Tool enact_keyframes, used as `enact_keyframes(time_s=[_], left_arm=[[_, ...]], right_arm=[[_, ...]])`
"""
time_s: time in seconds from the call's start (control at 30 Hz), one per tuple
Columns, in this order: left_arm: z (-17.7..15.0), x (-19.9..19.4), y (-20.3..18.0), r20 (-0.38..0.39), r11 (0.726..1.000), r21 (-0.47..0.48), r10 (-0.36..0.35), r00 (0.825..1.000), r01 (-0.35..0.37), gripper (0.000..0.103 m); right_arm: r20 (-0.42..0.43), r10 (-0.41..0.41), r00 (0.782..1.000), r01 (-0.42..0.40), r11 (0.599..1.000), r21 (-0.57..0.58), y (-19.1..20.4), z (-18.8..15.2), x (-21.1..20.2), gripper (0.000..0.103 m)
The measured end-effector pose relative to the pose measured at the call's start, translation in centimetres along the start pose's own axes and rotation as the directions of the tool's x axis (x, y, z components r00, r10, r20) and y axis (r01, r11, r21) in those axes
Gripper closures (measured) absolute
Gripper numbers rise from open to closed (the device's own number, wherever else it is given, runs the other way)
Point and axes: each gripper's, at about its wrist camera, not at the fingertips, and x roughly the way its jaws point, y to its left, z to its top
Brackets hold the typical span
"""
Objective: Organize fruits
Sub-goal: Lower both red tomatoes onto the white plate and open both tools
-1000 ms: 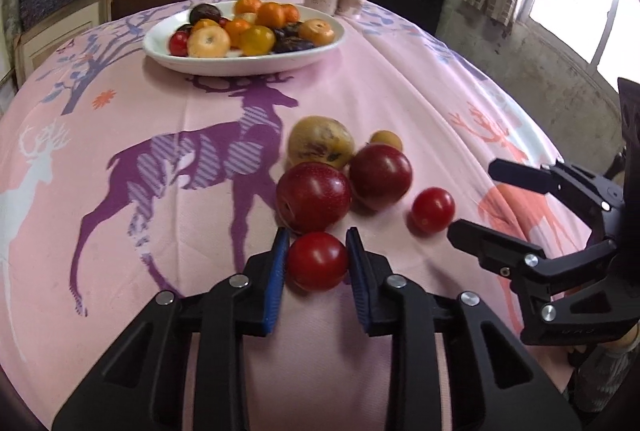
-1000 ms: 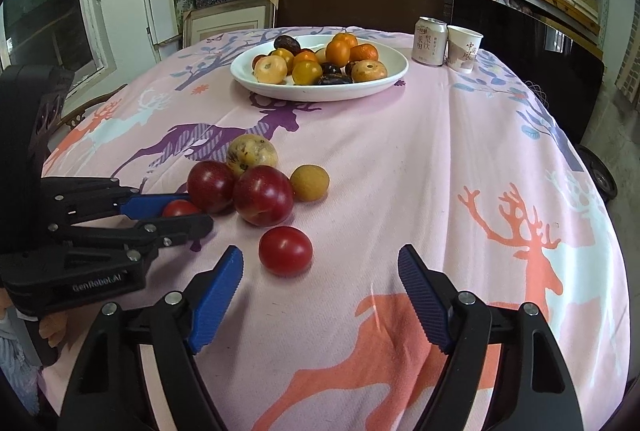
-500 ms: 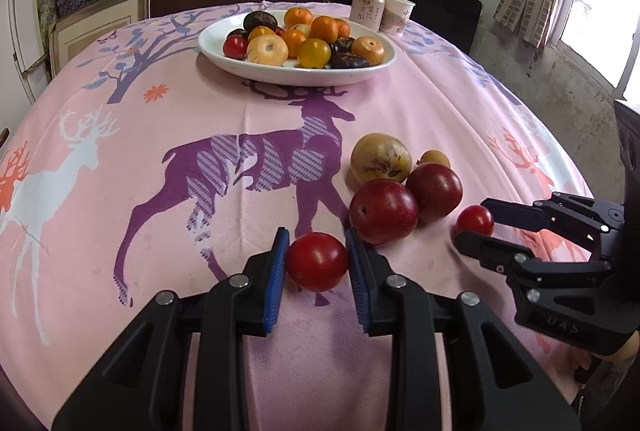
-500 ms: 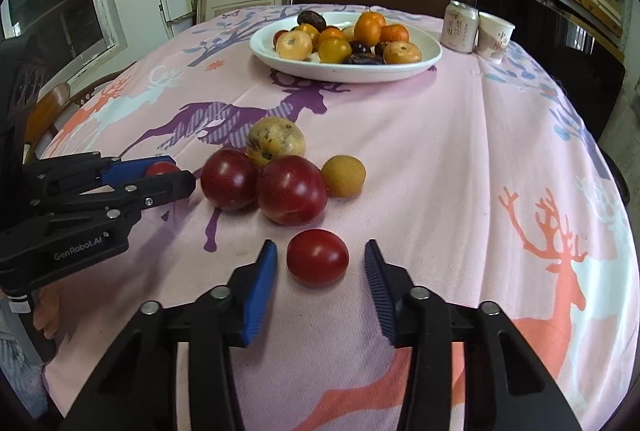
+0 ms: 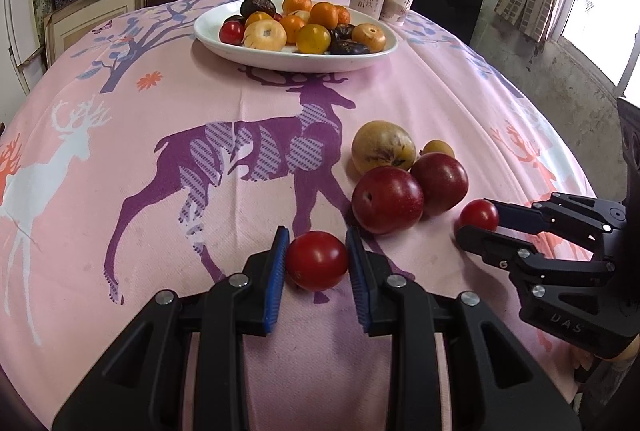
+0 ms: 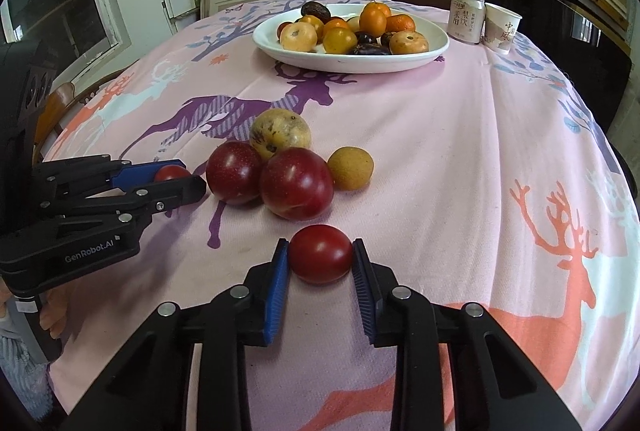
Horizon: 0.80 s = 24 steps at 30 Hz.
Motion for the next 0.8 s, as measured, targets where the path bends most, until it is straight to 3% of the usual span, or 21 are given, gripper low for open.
enact_keyframes(time_s=[0.37,0.53,0.8], left_arm=[[0.3,-1.2,0.0,0.059,1.0,-0.005,0.015,0.998,-0.015,0.074],[1.1,-2.3,-0.1,0.119,0.998,0.007,0.068,0.991,-0.07,0.074],[6.4,-2.4,0.8,0.169,0.99,0.025,0.132,0.977,-0.138,0.074]], right_arm=[[0.044,-0.022,0.999,0.022,1.0,0.002,0.0,0.0,-0.9,0.071],[0.1,-0.025,0.995,0.024,1.0,0.019,-0.4,0.3,-2.0,0.071],[0.196,-0.023,0.98,0.012,0.998,0.059,-2.5,5.2,-3.9,0.071]])
